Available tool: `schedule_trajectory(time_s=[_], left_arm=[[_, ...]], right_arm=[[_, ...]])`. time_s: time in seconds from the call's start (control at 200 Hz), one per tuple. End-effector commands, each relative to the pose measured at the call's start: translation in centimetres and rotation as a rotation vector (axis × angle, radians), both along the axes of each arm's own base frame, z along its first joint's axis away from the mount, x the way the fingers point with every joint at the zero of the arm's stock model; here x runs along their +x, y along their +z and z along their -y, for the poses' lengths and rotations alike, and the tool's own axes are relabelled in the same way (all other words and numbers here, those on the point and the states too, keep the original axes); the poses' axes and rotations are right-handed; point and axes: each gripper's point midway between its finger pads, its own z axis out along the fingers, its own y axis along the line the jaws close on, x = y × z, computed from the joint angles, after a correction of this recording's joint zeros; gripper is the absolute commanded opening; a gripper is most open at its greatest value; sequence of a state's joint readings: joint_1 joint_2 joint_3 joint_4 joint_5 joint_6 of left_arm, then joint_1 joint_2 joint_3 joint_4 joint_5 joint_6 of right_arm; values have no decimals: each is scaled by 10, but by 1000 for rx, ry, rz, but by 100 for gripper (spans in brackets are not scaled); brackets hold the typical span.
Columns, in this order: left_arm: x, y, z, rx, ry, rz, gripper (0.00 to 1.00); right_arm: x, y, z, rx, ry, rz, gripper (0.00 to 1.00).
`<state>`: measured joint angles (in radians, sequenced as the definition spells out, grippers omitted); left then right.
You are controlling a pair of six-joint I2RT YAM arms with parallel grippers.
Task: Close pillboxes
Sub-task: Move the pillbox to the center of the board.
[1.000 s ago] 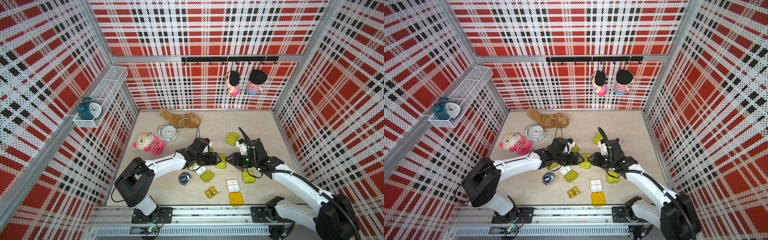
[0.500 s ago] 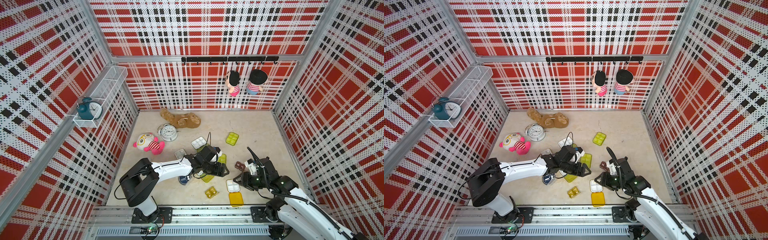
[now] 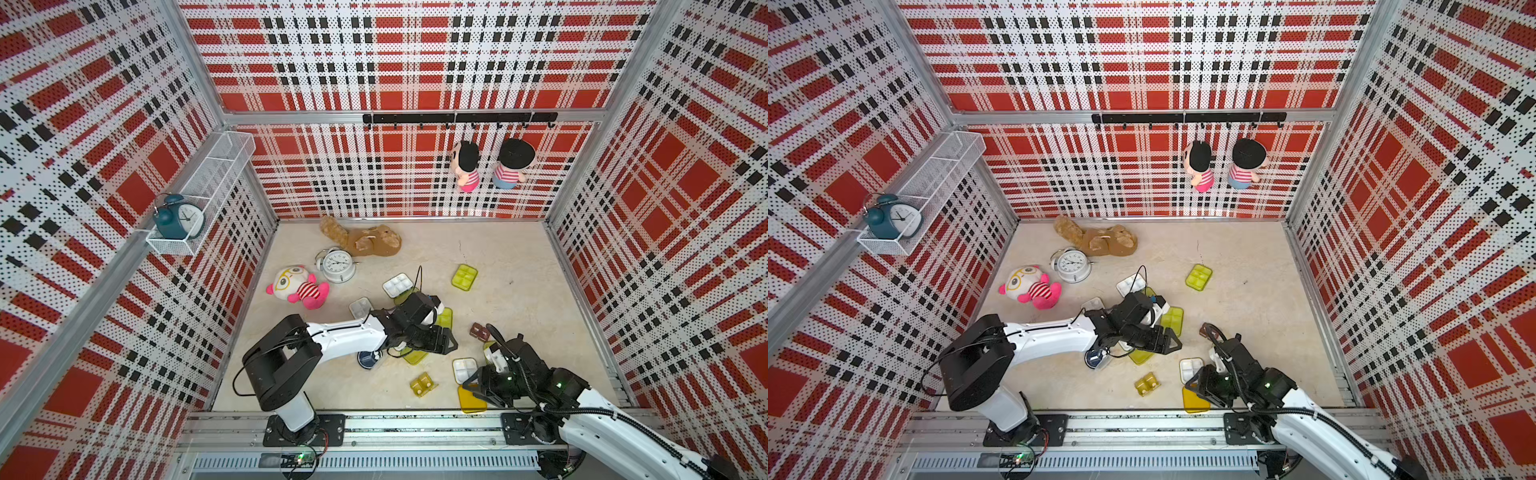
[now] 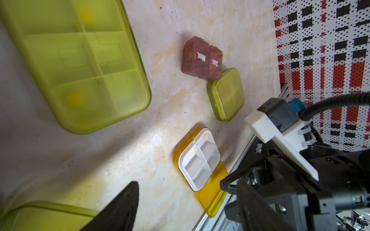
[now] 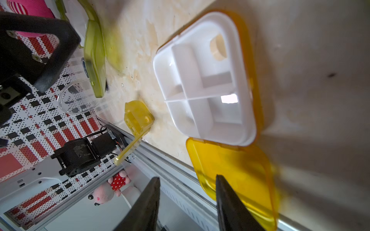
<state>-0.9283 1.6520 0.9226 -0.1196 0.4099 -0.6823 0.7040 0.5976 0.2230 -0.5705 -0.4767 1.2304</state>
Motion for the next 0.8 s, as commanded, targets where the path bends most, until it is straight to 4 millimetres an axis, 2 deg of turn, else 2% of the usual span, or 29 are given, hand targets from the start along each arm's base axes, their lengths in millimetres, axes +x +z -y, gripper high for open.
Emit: schedule_trajectory(time_s=[0.0,0.23,0.526,0.792], left_arm=[[0,-4,-3,6,-4,13,78],[7,-3,-14,6,25,15,78],[20,1,-25,-2,59,16,78],[31,6,-25,-12,78,26,78]], right_arm=[[15,1,-5,3,-54,31,48],[29,-3,-6,-47,-68,56,48],[48,-4,-15,-117,-4,79,51],[79,6,-19,-136,30,116,52]])
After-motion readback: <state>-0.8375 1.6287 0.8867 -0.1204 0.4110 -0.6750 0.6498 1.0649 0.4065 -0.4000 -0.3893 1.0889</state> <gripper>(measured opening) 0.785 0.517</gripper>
